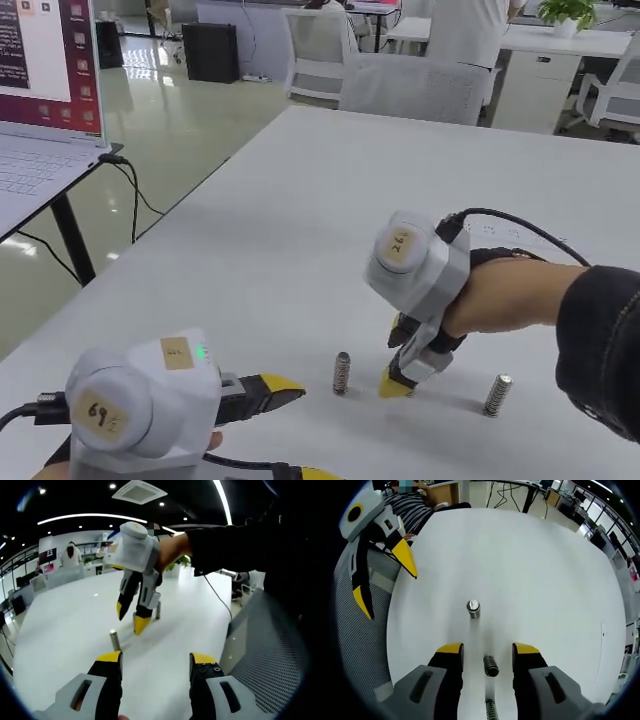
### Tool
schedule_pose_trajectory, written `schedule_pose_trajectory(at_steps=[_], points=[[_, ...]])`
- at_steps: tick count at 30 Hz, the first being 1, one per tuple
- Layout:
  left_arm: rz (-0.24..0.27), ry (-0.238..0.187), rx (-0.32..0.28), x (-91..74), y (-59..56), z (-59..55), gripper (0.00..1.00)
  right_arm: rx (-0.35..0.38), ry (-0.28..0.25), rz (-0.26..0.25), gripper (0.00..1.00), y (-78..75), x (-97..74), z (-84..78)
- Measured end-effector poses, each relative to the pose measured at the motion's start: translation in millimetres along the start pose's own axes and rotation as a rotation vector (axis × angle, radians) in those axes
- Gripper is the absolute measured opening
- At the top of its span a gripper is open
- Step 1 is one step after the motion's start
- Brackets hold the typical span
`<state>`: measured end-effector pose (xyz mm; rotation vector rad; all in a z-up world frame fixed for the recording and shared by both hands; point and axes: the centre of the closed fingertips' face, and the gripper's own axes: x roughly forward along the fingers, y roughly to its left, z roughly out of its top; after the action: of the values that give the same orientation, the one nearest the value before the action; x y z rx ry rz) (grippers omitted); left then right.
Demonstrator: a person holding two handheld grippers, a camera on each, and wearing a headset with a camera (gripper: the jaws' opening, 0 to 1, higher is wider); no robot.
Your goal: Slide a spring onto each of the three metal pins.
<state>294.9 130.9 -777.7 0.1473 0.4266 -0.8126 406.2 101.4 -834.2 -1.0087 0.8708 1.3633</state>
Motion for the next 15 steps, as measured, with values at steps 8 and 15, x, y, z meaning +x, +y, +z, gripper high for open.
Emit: schedule_pose_trajectory(at_steps=[8,15], points=[[-0.003,0.003,0.000,0.4,-0.7,-0.9,0.48,0.039,-0.031,-0.022,0.42,-2.8,-6.0,-10.8],[-0.005,0.005,0.000,0.8,-1.7,-0.9,0.48,0.078,-0.057,-0.039,0.45,-3.8,-12.3,-22.1]])
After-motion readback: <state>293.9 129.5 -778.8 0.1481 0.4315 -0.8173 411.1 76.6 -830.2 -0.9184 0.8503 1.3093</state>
